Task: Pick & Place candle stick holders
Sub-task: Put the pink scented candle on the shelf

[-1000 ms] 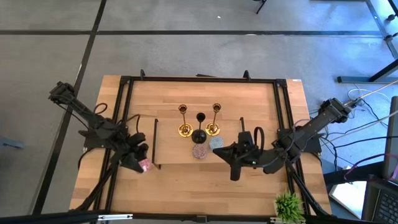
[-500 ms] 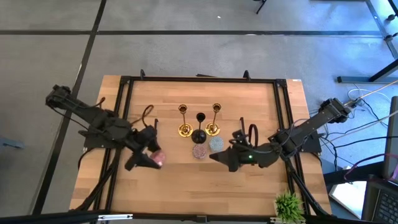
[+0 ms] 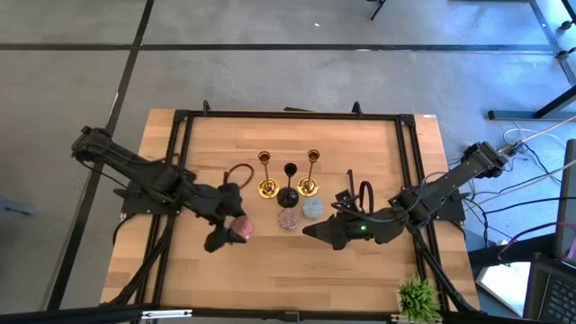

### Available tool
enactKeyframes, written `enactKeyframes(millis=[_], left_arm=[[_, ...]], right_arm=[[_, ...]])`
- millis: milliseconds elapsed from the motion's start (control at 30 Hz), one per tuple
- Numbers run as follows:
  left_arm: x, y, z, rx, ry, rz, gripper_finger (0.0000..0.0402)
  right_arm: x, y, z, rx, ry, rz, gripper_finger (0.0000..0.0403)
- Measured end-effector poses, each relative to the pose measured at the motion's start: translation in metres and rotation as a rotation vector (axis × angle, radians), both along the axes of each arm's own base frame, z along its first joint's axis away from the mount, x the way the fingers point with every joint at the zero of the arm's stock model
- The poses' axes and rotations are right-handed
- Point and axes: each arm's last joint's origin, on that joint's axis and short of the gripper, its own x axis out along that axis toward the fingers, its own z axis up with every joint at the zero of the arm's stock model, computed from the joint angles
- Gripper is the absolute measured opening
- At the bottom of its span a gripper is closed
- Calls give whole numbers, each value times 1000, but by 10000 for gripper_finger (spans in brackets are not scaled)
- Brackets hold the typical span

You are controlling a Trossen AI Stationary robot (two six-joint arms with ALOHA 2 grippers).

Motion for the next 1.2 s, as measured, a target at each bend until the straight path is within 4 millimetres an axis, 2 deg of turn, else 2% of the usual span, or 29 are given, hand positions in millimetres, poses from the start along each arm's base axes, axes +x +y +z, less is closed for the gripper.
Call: enactKeyframes(millis=[200, 433, 600, 800, 1200], left_arm=[[20, -5, -20, 103, 74, -17, 294], [35, -9, -21, 317, 179, -50, 294], [49, -9, -24, 401, 249, -99, 294], [61, -4, -32, 418, 284, -100, 294], [66, 12, -30, 402, 279, -46, 294]], right_arm=[[0, 0, 0, -19, -1, 5, 146], [0, 0, 0, -28, -4, 8, 146], [0, 0, 0, -40, -4, 11, 146], [0, 0, 0, -48, -3, 11, 146], [5, 4, -6, -54, 7, 14, 146]])
